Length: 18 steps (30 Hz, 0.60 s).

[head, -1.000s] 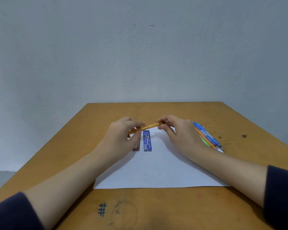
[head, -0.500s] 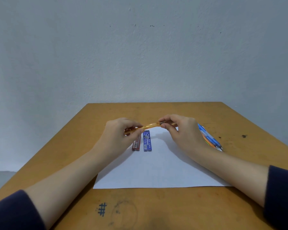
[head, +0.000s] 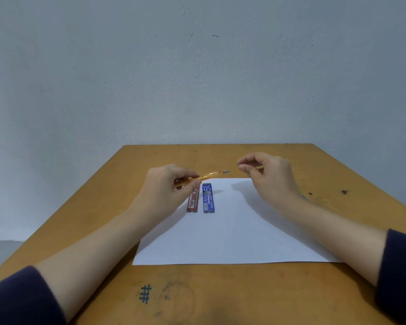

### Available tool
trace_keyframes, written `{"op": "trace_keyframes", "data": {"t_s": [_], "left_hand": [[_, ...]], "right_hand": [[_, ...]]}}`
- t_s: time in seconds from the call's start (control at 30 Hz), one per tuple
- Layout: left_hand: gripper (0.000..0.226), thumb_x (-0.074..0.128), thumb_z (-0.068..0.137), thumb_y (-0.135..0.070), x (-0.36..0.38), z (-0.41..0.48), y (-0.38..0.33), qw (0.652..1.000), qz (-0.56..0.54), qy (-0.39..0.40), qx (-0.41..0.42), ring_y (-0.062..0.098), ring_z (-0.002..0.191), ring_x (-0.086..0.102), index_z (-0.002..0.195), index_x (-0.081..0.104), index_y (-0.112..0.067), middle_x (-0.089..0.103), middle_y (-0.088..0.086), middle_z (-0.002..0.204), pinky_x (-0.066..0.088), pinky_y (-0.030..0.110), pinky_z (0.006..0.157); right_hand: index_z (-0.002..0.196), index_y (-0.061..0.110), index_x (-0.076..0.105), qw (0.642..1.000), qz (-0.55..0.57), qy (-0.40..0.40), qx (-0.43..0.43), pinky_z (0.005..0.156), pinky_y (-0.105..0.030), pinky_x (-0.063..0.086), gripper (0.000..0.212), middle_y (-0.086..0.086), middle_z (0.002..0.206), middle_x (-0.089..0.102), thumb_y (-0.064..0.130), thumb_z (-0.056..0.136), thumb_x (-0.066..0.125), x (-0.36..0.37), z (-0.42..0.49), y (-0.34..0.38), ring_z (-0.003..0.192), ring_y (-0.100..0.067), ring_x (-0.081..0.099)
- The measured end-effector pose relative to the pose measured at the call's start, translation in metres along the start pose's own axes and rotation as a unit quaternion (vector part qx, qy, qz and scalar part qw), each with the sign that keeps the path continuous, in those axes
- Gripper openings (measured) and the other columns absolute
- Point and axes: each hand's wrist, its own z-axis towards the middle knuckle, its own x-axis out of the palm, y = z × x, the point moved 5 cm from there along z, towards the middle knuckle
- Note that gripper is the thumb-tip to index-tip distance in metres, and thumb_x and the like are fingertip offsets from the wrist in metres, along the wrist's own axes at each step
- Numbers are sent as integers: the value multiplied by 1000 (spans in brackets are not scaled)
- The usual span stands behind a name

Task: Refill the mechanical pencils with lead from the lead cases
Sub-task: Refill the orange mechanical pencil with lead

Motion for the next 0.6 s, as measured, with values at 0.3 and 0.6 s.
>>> {"op": "trace_keyframes", "data": {"t_s": [0.3, 0.6], "left_hand": [[15, 72, 84, -20, 0, 0, 3, 999, -6, 12, -32, 3, 72, 59, 98, 76, -18, 68, -8, 78, 40, 8, 62], [16, 72, 84, -19, 1, 1, 6, 998, -7, 18, -52, 1, 73, 58, 99, 76, -18, 67, -9, 79, 40, 8, 63]], "right_hand": [[85, 5, 74, 997, -30, 60, -44, 65, -3, 37, 11, 7, 77, 65, -4, 79, 69, 3, 2, 4, 67, 9, 55], [96, 4, 74, 956, -159, 213, -127, 75, -17, 43, 20, -9, 96, 71, -4, 87, 59, 20, -6, 5, 88, -21, 65]]}}
